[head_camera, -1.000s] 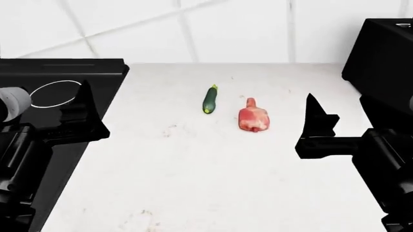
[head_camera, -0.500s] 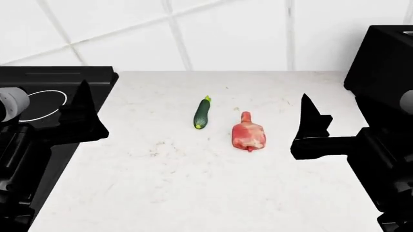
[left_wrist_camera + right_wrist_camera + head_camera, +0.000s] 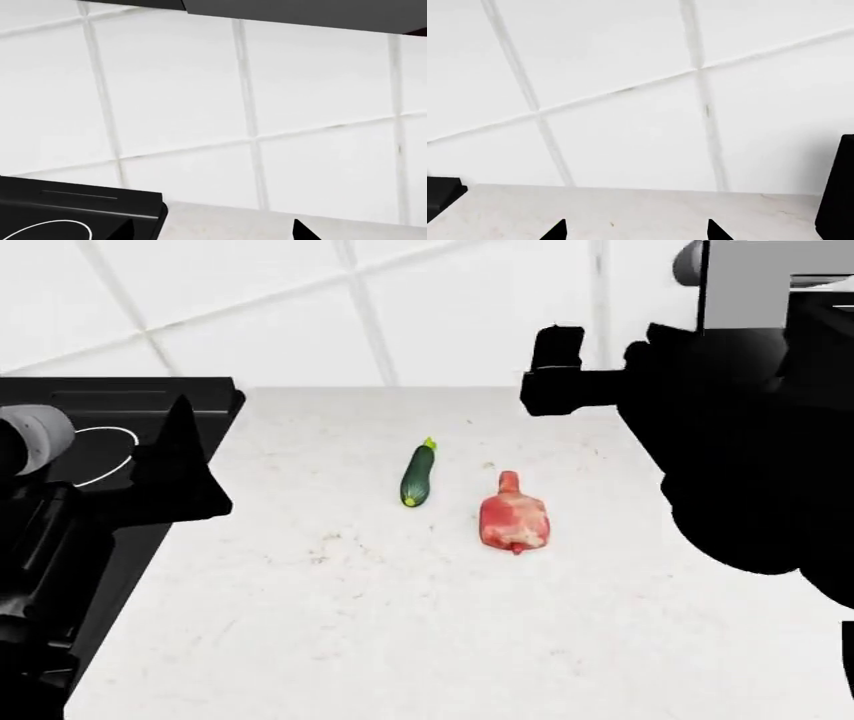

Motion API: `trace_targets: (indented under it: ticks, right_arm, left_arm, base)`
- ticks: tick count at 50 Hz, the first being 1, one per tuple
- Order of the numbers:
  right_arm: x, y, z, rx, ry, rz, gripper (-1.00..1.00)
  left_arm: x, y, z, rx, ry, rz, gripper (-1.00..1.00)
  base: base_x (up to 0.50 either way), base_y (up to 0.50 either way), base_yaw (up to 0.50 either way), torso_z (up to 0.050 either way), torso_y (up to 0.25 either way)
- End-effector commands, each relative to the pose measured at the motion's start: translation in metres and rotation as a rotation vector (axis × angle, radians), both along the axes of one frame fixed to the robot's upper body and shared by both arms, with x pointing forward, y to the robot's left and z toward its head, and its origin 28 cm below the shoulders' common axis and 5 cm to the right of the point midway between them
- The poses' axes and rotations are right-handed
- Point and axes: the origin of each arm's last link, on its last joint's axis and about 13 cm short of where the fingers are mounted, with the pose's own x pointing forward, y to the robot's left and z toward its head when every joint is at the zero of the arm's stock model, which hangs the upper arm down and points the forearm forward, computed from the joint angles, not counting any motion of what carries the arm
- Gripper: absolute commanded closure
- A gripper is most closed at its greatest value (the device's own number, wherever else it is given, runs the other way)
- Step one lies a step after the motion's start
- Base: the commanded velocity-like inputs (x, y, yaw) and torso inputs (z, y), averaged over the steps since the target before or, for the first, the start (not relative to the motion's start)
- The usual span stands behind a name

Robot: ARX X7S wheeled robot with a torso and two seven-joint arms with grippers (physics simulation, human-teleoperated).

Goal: Place both pans onto different burners. Then place the zucchini and the pork chop on different pans.

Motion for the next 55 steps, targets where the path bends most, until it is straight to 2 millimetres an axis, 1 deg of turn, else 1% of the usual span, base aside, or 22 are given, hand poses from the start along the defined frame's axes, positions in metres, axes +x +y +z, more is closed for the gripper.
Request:
trace_targets:
  ticks: [1,5,7,12,16,24,32,46,55]
  right_arm:
    - [0.05,0.035,0.014,-0.038,0.073,0.016,-1.0]
    - [0.066,0.046,0.004,-0.041,0.121,0.022,-1.0]
    - [0.071,0.051,-0.001,-0.037,0.14,0.026,-1.0]
    - [0.078,0.066,-0.011,-0.062,0.184,0.034,-1.0]
    - [0.082,0.071,-0.021,-0.082,0.219,0.028,-1.0]
    - [0.087,0.075,-0.039,-0.103,0.297,-0.012,-1.0]
    - [0.082,0.077,-0.049,-0.111,0.382,-0.009,-1.0]
    - [0.083,0.069,-0.066,-0.09,0.454,-0.058,-1.0]
    - [0.088,0.067,-0.081,-0.08,0.491,-0.07,-1.0]
  left_arm:
    - [0.002,-0.002,0.003,-0.004,-0.009,-0.014,-1.0]
    - [0.001,-0.001,0.002,-0.008,-0.008,-0.014,-1.0]
    - [0.001,-0.001,0.002,-0.009,-0.009,-0.015,-1.0]
    - [0.0,-0.001,0.003,-0.02,-0.014,-0.019,-1.0]
    - [0.0,-0.001,0.001,-0.023,-0.012,-0.02,-1.0]
    - [-0.002,0.002,0.001,-0.039,-0.015,-0.011,-1.0]
    - [-0.009,0.003,0.004,-0.059,-0.033,-0.016,-1.0]
    - [-0.012,0.002,0.007,-0.067,-0.039,-0.016,-1.0]
    - [-0.01,0.002,0.003,-0.06,-0.031,-0.018,-1.0]
  base:
    - [0.0,0.0,0.0,0.0,0.0]
    - [0.0,0.0,0.0,0.0,0.0]
    - [0.0,0.0,0.0,0.0,0.0]
    - [0.0,0.0,0.0,0.0,0.0]
    - [0.0,0.0,0.0,0.0,0.0]
    - [0.0,0.0,0.0,0.0,0.0]
    - [0.0,0.0,0.0,0.0,0.0]
    - [0.0,0.0,0.0,0.0,0.0]
    - [0.0,0.0,0.0,0.0,0.0]
